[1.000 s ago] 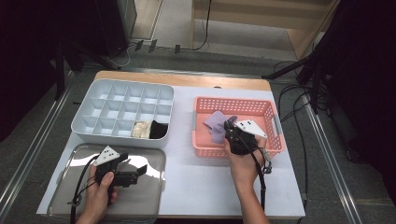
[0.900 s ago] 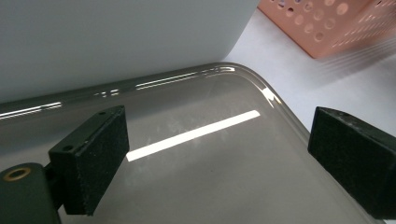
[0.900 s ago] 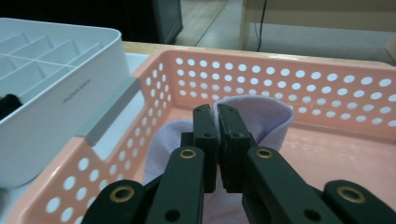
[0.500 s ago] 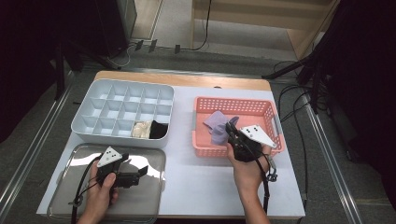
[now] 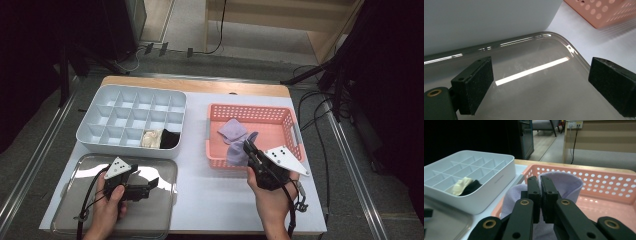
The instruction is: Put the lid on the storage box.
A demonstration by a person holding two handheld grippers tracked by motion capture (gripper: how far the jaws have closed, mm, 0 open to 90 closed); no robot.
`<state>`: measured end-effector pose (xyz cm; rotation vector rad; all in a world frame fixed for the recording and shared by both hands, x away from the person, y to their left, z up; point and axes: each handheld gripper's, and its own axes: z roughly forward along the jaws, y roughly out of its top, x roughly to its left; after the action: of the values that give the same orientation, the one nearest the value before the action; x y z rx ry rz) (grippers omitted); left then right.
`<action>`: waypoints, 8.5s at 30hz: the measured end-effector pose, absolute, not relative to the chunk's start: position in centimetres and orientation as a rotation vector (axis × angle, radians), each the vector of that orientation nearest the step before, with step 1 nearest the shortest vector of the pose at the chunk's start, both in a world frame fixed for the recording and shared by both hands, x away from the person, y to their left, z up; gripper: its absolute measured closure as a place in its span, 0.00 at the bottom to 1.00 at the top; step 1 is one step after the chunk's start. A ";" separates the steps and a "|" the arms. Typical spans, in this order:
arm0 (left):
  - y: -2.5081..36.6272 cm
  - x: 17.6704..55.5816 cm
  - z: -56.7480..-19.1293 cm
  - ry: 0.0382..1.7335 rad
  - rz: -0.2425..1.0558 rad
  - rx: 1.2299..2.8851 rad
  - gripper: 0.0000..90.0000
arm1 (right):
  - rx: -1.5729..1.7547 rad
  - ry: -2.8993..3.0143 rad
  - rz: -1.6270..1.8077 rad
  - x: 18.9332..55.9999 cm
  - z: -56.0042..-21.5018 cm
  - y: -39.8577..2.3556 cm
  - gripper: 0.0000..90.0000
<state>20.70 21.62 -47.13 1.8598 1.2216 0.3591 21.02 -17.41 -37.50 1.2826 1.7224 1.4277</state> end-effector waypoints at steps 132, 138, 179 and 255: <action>21.8 20.5 -47.0 1.197 0.370 1.842 0.08 | 1.532 1.914 1.024 37.9 -42.0 -14.1 0.63; 21.8 20.5 -47.0 1.197 0.368 1.844 0.08 | 1.573 1.947 0.959 38.5 -43.3 -13.6 0.63; 21.9 20.6 -47.1 1.202 0.360 1.844 0.08 | 1.749 2.020 0.804 40.0 -46.6 -13.1 0.96; 21.6 20.7 -47.1 1.200 0.364 1.856 0.08 | 1.561 1.883 1.169 30.9 -41.4 -15.9 0.97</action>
<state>20.69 21.61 -47.08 1.8565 1.2005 0.3641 30.89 -15.92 -41.39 1.5610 1.8834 1.1689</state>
